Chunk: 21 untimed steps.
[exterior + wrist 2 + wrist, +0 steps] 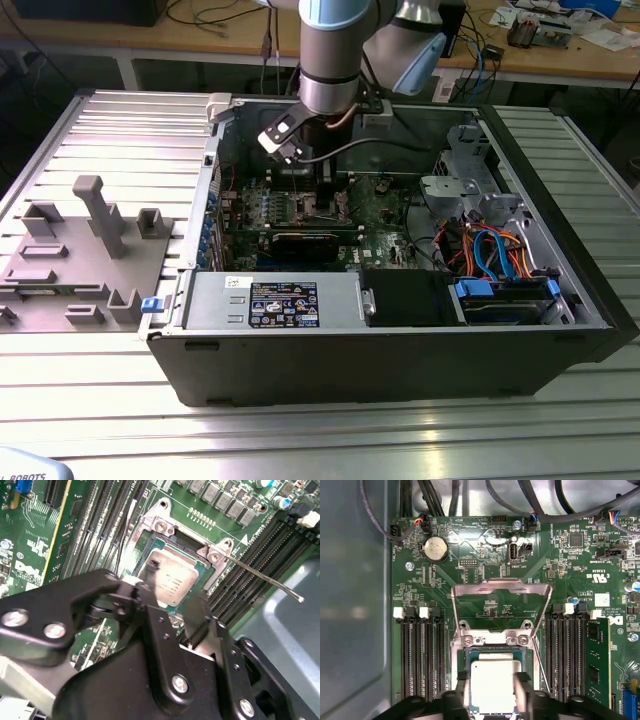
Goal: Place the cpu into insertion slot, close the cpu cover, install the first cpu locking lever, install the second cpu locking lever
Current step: 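Place the cpu into insertion slot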
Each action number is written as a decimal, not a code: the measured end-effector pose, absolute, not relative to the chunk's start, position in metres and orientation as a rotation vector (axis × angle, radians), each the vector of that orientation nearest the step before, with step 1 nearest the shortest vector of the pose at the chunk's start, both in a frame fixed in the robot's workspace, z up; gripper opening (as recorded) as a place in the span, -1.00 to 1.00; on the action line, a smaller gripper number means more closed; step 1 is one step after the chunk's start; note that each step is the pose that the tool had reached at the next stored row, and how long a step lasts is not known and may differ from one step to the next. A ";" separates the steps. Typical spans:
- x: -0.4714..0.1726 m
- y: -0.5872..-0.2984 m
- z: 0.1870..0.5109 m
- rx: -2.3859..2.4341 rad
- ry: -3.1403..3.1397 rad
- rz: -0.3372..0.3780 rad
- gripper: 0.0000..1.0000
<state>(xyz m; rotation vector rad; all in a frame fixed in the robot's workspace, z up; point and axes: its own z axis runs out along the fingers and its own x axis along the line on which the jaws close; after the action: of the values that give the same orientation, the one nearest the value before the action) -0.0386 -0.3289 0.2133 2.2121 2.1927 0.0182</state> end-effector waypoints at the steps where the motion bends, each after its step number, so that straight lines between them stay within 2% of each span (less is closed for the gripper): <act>1: -0.039 -0.329 0.215 2.212 2.193 0.018 -0.06; 3: -0.039 -0.329 0.220 2.212 2.193 0.018 -0.29; 4: -0.039 -0.329 0.226 2.212 2.193 0.018 -0.54; 6: -0.039 -0.329 0.236 2.212 2.193 0.018 -0.79; 16: -0.037 -0.329 0.262 2.213 2.194 0.016 -0.79; 21: -0.028 -0.329 0.267 2.224 2.206 -0.010 -0.79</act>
<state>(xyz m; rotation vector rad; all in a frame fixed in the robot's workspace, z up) -0.0276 -0.3289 0.2667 2.2242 2.2061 -0.0103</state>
